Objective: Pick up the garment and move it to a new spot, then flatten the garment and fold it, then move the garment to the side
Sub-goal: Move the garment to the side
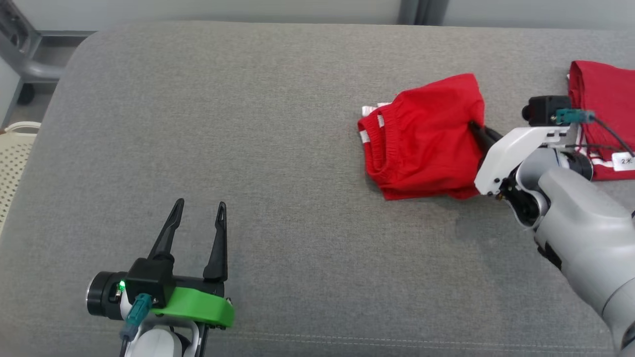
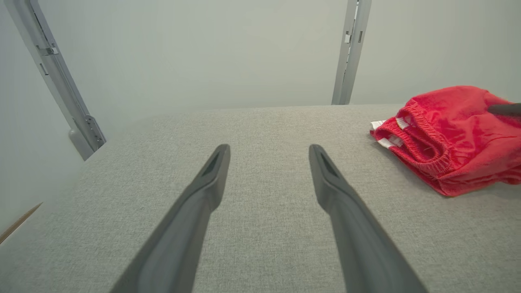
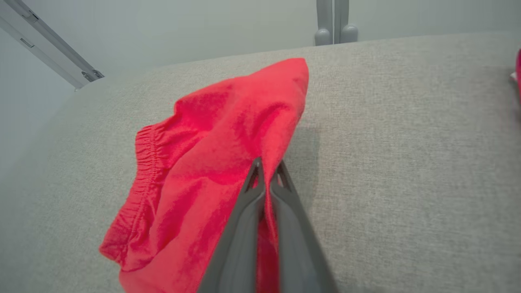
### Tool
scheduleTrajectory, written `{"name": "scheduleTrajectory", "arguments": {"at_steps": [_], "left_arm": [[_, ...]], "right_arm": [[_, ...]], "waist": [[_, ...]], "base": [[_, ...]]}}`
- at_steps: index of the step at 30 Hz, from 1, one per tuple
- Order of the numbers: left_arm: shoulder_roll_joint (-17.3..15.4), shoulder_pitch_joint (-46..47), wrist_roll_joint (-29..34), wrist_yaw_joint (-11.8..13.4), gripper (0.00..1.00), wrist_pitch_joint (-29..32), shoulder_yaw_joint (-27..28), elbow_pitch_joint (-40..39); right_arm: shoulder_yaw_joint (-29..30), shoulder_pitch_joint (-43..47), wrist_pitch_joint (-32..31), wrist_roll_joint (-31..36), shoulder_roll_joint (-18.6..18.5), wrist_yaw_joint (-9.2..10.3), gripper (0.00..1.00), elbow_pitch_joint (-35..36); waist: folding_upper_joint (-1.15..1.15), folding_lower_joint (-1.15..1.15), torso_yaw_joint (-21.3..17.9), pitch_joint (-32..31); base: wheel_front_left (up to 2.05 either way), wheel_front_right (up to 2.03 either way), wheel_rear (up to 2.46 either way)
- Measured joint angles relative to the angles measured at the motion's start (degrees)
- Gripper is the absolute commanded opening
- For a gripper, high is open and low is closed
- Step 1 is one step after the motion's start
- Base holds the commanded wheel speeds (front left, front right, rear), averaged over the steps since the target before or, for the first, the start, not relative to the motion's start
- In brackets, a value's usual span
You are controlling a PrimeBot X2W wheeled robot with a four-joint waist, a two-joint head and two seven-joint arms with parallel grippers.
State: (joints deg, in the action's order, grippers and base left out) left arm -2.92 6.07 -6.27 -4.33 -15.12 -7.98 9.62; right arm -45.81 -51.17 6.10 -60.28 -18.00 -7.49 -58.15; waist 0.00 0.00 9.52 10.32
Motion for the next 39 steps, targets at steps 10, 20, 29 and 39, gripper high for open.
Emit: {"name": "scheduleTrajectory", "arguments": {"at_steps": [10,20,29,39], "left_arm": [[-0.55,0.83,0.88,-0.71,1.0,0.0,1.1,-0.66],[-2.13,2.0,1.88,-1.22,1.0,0.0,2.2,-1.72],[-3.58,2.2,2.38,-1.22,1.0,0.0,3.13,-3.33],[-5.63,2.85,2.53,-1.21,1.0,0.0,4.36,-5.01]], "right_arm": [[-3.02,-7.26,-1.07,2.87,-5.65,0.0,0.0,0.35],[-6.87,-12.28,-4.11,4.78,-11.39,-0.01,0.0,2.67],[-8.26,-16.32,-6.09,4.42,-16.53,-0.01,0.0,4.23],[-9.46,-20.5,-8.26,3.69,-21.3,-0.01,0.0,4.8]], "waist": [[0.0,0.0,-5.28,2.16],[0.0,0.0,-8.2,5.99],[0.0,0.0,-10.46,8.62],[0.0,0.0,-12.61,12.01]], "base": [[0.0,0.0,0.0],[0.0,0.0,0.0],[0.0,0.0,0.0],[0.0,0.0,0.0]]}}
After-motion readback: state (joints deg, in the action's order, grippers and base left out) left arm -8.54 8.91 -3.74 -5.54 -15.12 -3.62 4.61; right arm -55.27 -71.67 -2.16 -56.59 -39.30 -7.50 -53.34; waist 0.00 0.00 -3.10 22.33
